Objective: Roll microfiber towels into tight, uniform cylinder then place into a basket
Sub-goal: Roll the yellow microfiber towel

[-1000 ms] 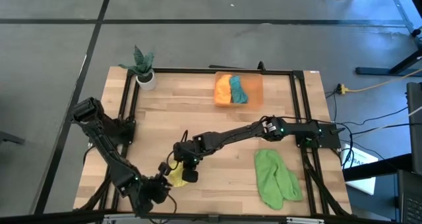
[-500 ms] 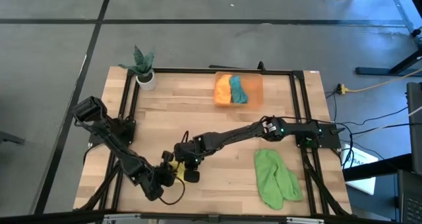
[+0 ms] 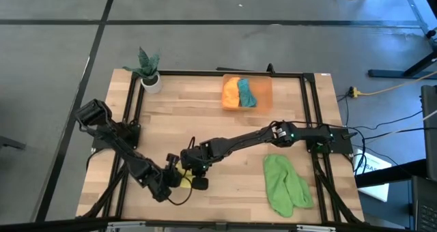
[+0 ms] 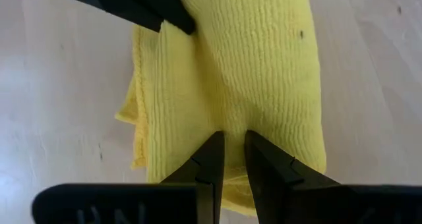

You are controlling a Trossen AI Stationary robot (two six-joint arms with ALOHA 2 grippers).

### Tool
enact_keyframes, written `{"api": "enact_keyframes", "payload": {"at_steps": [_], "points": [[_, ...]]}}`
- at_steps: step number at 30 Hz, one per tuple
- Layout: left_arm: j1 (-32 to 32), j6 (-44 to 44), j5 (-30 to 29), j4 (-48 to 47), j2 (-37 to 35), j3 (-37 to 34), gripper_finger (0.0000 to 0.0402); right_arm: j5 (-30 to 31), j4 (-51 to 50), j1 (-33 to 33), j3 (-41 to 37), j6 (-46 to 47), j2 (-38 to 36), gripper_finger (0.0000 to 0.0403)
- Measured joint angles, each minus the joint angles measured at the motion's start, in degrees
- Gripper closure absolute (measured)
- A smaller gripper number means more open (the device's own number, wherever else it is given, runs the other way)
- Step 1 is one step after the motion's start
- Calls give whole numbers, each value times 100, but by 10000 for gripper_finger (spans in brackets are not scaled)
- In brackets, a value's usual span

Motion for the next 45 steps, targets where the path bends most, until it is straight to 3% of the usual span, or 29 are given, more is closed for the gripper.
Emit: {"api": "enact_keyframes", "payload": {"at_steps": [16, 22, 29, 34, 41, 45], "points": [[166, 198, 203, -20, -4, -2, 347, 64, -223, -6, 0, -1520, -56, 268], [361, 211, 406, -48, -9, -2, 347, 639, -731, 24, 0, -2148, -412, 263], [524, 369, 467, -72, -9, -4, 347, 665, -1042, 289, 0, -2830, -615, 263], [645, 546, 532, -59, -9, -5, 347, 1098, -975, 505, 0, -3122, -693, 263], [688, 647, 522, -26, -4, -9, 347, 1094, -317, 553, -2, -3667, -458, 263], [690, 645, 542, -17, -2, -11, 347, 718, -155, 473, 1, -3845, -376, 263]]}}
